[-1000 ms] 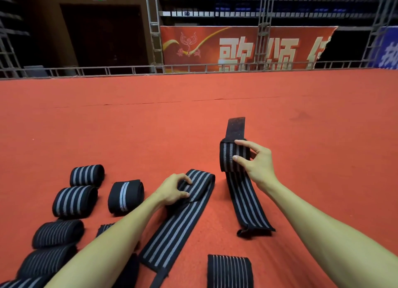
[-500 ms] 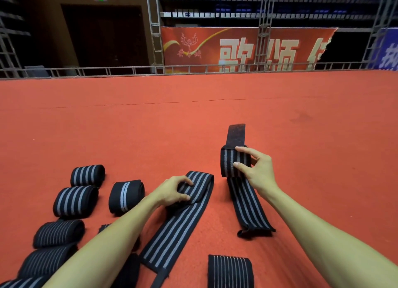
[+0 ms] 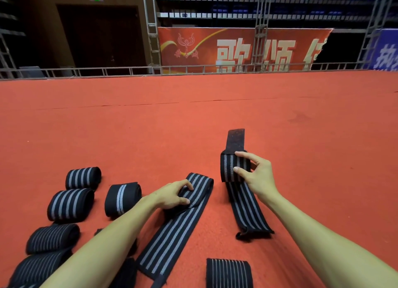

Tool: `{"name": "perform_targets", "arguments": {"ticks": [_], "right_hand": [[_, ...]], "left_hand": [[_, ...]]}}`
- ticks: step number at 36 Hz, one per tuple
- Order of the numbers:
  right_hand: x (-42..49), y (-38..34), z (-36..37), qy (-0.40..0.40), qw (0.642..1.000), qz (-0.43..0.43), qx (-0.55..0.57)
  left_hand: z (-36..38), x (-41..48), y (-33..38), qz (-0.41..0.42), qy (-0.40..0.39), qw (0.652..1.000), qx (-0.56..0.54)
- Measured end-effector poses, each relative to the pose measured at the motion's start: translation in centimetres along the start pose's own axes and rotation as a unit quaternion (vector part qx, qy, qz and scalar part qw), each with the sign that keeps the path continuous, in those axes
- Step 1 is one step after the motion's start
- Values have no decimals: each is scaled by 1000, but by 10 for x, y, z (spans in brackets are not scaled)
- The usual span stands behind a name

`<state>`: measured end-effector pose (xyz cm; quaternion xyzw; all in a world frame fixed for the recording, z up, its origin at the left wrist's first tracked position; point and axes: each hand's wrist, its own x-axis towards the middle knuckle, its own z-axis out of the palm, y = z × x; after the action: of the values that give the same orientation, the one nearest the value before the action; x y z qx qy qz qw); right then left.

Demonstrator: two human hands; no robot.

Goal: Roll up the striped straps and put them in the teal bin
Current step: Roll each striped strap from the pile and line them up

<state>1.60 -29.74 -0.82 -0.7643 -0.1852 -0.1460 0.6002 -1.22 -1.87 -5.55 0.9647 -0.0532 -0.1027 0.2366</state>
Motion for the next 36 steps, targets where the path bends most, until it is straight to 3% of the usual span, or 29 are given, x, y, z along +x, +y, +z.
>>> {"name": "perform_targets", "arguments": {"ticks": [8, 18, 24, 30, 36], "right_hand": [[-2, 3, 1, 1, 1000, -4, -14], [-5, -1, 5, -5, 1000, -15, -17], [-3, -4, 4, 5, 1000, -20, -13], [-3, -13, 3, 25, 997, -57, -47], [3, -29, 2, 83, 994, -66, -34]], "left_hand": [[-10, -5, 14, -2, -30, 1000, -2], [-19, -18, 25, -10, -27, 995, -91], [-19, -19, 45, 20, 55, 986, -156], [-23, -20, 73, 53, 170, 944, -276], [-31, -27, 108, 82, 259, 848, -455]]}}
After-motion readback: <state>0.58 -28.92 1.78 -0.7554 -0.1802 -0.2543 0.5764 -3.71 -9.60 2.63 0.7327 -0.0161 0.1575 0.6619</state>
